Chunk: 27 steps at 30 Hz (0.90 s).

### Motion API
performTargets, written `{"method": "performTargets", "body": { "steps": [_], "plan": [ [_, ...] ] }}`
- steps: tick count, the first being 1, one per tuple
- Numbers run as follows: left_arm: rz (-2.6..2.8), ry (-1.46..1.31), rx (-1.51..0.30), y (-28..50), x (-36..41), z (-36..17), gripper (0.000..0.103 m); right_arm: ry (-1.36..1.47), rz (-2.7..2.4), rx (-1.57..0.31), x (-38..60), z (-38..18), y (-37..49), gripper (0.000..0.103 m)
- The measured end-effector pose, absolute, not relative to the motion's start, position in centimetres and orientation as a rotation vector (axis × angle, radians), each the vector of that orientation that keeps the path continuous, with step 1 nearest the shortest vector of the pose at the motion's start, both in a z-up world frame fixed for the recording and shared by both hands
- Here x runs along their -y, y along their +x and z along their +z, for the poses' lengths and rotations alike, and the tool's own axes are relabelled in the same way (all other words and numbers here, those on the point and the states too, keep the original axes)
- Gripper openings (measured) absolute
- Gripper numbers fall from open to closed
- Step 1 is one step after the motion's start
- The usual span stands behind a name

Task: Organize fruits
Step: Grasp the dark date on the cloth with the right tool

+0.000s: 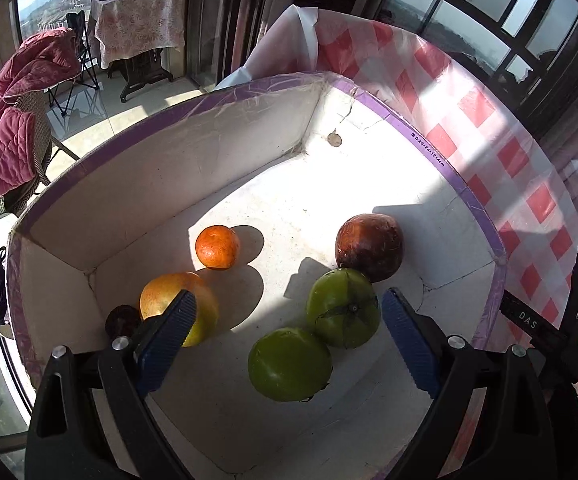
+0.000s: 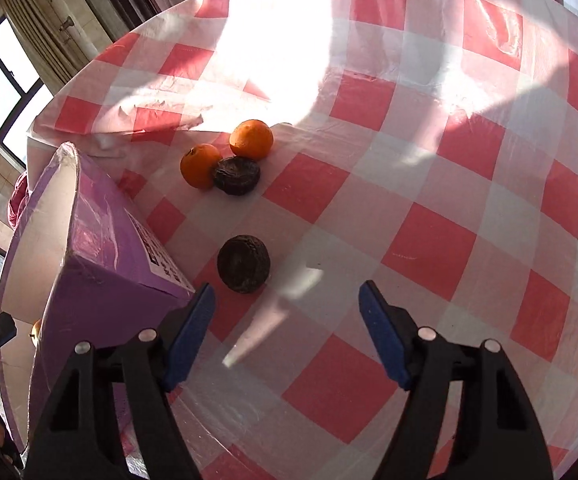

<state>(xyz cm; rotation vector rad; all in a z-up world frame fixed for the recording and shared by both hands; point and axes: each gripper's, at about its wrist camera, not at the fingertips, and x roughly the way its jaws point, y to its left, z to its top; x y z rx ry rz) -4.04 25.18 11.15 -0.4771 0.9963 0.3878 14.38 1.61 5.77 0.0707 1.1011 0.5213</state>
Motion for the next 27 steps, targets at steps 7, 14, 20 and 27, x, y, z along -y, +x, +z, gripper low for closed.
{"method": "performTargets", "body": {
  "steps": [7,14,20,27],
  "plan": [
    [0.417,-0.451,-1.001,-6.0,-23.4,12.1,0.090,-0.140,0.644,-1.070,-5.1,4.1,15.1,0.058],
    [0.457,-0.422,-1.031,-8.6,-22.4,12.9,0.090,-0.244,0.691,-1.019,-6.8,3.0,15.3,0.049],
    [0.350,-0.334,-1.045,-5.5,-21.5,14.2,0.090,-0.174,0.607,-1.021,-3.9,3.6,14.9,0.039],
    [0.048,-0.152,-1.071,8.7,-19.5,16.5,0.090,0.023,0.426,-1.064,3.2,5.2,10.7,0.039]
  ]
}}
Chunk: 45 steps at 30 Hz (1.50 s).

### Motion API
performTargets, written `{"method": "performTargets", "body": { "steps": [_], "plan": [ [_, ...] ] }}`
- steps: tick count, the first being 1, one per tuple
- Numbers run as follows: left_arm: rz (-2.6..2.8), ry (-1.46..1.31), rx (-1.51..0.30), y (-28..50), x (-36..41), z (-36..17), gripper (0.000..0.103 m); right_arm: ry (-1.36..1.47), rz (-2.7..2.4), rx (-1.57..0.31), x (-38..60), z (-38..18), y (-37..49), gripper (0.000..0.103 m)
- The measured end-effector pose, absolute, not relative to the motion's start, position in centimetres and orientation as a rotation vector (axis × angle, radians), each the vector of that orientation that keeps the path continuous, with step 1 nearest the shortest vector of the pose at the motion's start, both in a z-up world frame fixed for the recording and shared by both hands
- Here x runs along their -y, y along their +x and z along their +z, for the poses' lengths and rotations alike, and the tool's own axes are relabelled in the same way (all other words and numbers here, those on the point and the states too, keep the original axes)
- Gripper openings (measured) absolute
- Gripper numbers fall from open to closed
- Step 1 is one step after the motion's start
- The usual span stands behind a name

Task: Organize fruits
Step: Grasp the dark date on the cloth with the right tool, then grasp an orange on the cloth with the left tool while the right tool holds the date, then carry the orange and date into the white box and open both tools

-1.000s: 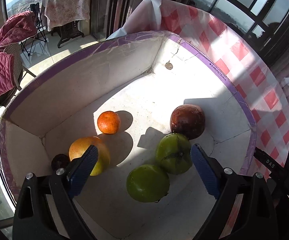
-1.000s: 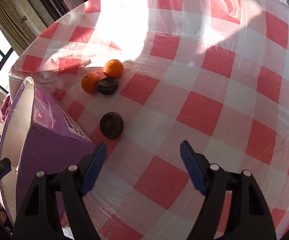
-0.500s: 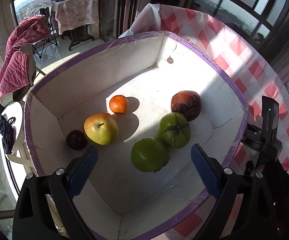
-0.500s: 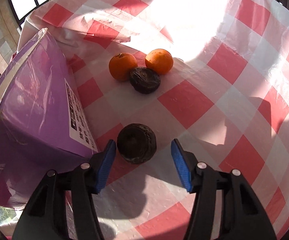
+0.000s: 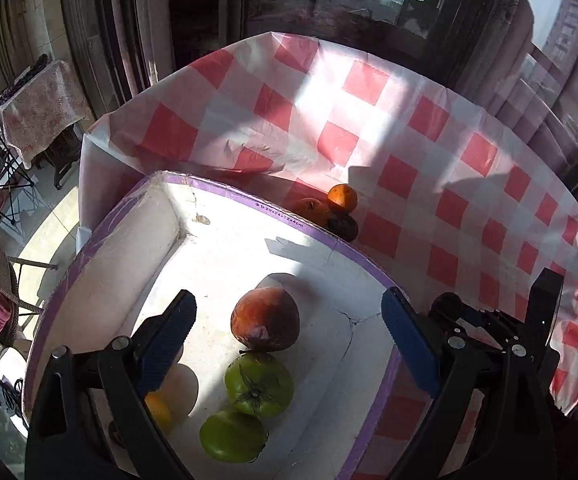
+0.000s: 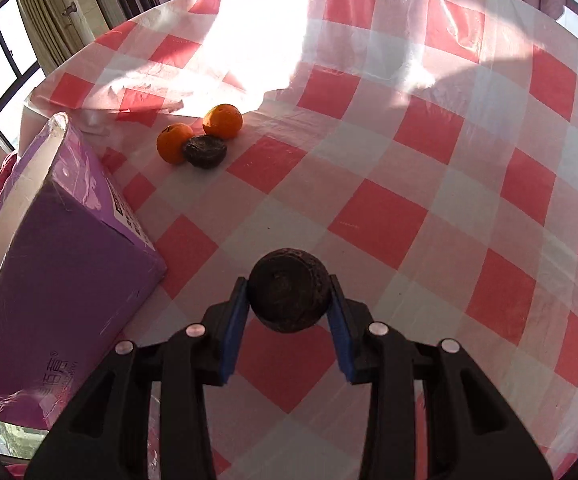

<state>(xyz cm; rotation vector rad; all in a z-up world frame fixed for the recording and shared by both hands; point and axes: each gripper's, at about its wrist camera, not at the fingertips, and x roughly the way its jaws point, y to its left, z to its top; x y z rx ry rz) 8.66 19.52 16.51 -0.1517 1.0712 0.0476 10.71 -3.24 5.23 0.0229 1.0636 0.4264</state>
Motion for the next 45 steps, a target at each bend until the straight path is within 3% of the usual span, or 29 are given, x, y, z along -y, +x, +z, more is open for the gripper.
{"method": "performTargets", "body": {
  "steps": [6,11,16,18,21,25,28,30,33,45],
  "plan": [
    [-0.279,0.226,-1.384,22.1,-16.4,12.4,0.090,0.120,0.249,-1.095,7.1,5.9,5.3,0.039],
    [-0.527,0.691,-1.546,24.3,-14.5,6.3,0.090,0.152,0.124,-1.117,8.2,5.8,2.5,0.039],
    [-0.758,0.713,-1.622,25.7,-13.3,4.4,0.090,0.178,0.061,-1.126,8.1,5.9,1.1,0.039],
    [-0.756,0.758,-1.637,26.5,-12.7,3.7,0.083,0.181,0.049,-1.133,7.8,5.9,0.8,0.039],
    [-0.742,0.706,-1.719,28.3,-12.9,2.4,0.080,0.181,0.045,-1.136,7.1,5.9,0.6,0.039],
    [-0.726,0.746,-1.759,28.5,-12.7,0.4,0.067,0.178,0.046,-1.135,6.4,6.1,0.4,0.039],
    [-0.690,0.827,-1.775,28.0,-12.7,-1.4,0.063,0.182,0.040,-1.140,6.3,6.1,0.4,0.039],
    [-0.692,0.844,-1.744,27.7,-12.7,-1.8,0.060,0.186,0.038,-1.138,6.5,6.1,0.4,0.039],
    [-0.649,0.784,-1.661,28.7,-13.0,-1.1,0.047,0.191,0.047,-1.141,6.7,6.1,0.6,0.039],
    [-0.600,0.800,-1.579,27.6,-13.6,-0.9,0.044,0.150,0.126,-1.144,6.7,6.4,1.0,0.039]
  ]
}}
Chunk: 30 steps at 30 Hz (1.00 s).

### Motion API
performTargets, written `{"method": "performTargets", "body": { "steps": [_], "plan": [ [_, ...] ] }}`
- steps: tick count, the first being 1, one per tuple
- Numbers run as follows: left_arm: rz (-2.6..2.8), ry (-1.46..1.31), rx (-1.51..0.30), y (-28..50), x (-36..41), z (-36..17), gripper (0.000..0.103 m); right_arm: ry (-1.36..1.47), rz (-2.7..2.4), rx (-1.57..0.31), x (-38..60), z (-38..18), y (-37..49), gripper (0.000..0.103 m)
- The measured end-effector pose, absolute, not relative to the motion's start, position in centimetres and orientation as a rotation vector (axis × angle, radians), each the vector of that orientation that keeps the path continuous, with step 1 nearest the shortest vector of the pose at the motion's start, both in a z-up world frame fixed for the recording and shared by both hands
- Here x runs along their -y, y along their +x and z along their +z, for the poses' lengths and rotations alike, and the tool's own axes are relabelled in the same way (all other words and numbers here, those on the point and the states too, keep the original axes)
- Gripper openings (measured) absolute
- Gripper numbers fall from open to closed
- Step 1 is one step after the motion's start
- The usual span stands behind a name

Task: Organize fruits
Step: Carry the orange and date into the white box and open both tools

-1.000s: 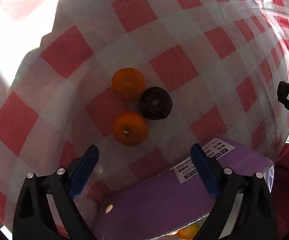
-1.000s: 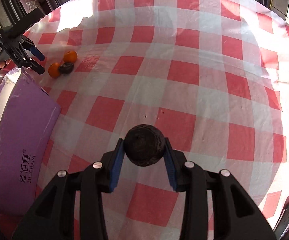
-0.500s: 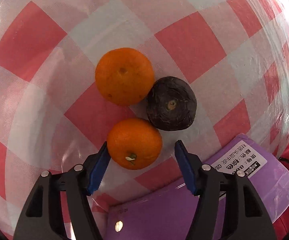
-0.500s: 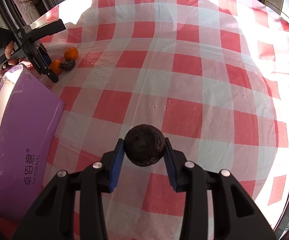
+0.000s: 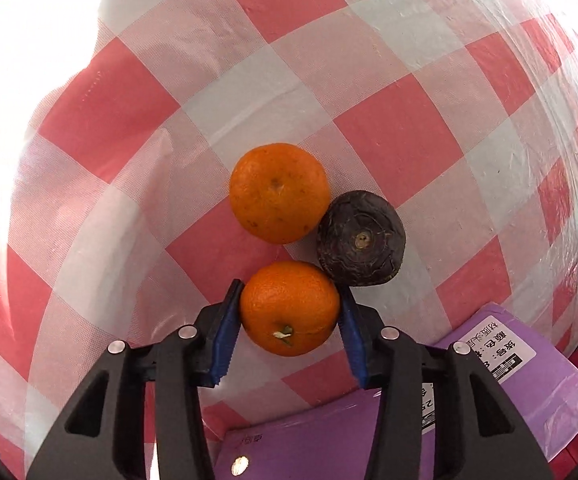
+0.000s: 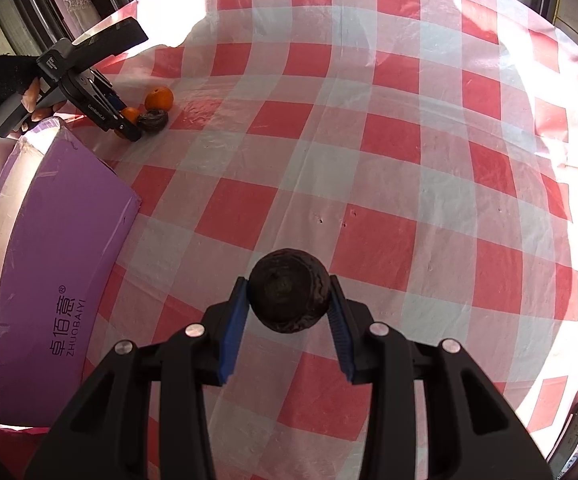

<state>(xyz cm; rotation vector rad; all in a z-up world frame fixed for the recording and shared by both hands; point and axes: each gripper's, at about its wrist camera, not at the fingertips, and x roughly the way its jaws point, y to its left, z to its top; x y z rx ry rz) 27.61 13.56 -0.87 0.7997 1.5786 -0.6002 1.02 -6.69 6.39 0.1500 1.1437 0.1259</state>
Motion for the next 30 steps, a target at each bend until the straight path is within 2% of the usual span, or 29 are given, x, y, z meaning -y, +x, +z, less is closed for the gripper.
{"method": "performTargets", "body": {
  "steps": [8,16,22,25,30],
  "plan": [
    [-0.484,0.481,-1.373,26.5,-15.6,6.0,0.044,0.193,0.161,-1.118,8.5,7.6,2.8,0.039],
    [-0.443,0.266,-1.177,19.1,-15.8,13.0,0.044,0.158,0.292,-1.076,6.8,10.1,4.8,0.039],
    [-0.388,0.185,-1.143,13.8,-17.8,14.2,0.044,0.159,0.382,-1.044,4.3,12.5,5.7,0.039],
    [-0.323,0.254,-1.141,10.5,-18.4,14.8,0.044,0.144,0.456,-1.012,2.3,14.4,5.7,0.039],
    [-0.212,0.186,-1.213,6.0,-20.8,13.7,0.044,0.060,0.597,-0.972,-2.8,16.9,5.2,0.039]
  ]
}}
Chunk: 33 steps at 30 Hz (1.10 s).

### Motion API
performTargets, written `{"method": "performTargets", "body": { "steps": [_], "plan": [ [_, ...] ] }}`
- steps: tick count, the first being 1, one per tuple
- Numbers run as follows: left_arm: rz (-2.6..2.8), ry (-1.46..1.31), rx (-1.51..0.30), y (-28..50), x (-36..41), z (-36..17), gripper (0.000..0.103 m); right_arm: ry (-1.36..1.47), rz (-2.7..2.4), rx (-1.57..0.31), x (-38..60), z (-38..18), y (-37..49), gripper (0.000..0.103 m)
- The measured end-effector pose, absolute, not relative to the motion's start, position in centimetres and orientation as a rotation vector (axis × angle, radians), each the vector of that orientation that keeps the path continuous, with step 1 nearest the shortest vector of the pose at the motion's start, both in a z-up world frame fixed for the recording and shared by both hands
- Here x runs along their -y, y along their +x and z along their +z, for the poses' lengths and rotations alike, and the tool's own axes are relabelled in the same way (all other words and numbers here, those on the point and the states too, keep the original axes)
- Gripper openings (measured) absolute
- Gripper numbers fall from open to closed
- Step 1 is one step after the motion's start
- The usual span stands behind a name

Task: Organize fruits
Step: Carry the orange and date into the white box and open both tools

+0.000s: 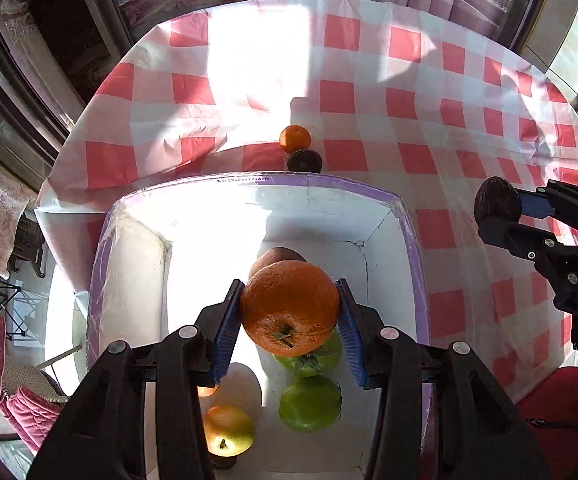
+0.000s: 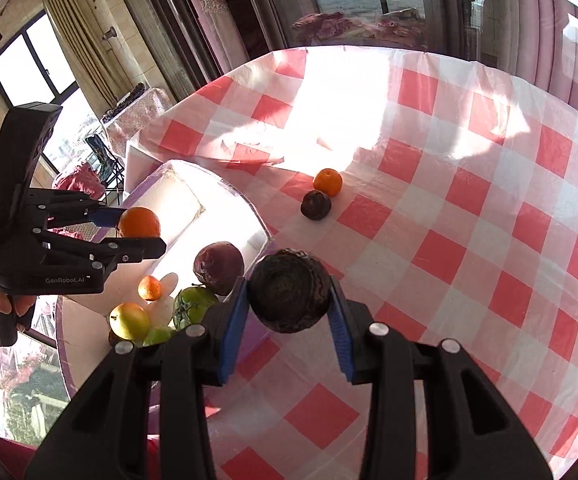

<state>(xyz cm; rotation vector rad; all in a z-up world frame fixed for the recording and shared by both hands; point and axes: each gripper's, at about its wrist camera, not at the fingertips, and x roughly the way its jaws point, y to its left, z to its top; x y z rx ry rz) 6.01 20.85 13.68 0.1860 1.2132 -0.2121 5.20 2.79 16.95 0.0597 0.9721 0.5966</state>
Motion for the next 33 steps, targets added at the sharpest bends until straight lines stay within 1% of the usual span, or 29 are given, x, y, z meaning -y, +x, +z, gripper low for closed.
{"method": "performTargets", "body": {
  "steps": [5,9,16,21,27,30,33],
  "plan": [
    [-0.143,0.111,-1.284,3.1,-23.5,11.2,0.044,-0.039,0.709,-0.976,-7.9,17.5,4.2,0.039],
    [-0.113,0.118,-1.300,1.7,-24.9,10.0,0.044,-0.116,0.744,-1.002,-11.5,17.0,4.2,0.039],
    [-0.130,0.103,-1.345,-0.4,-26.3,8.0,0.044,-0.164,0.785,-1.085,-17.5,15.1,7.8,0.039],
    [-0.157,0.147,-1.401,-1.7,-26.6,5.7,0.044,-0.267,0.813,-1.135,-22.2,13.4,9.3,0.039],
    [-0.208,0.238,-1.374,-2.4,-25.5,5.6,0.044,-0.383,0.830,-1.194,-27.2,10.9,10.3,0.039],
    [-0.249,0.335,-1.336,-3.6,-24.6,5.6,0.044,-0.405,0.823,-1.229,-28.2,9.5,10.5,0.039],
    [-0.275,0.368,-1.299,-4.4,-24.4,5.7,0.044,-0.437,0.821,-1.257,-29.0,8.1,10.7,0.039]
  ]
}}
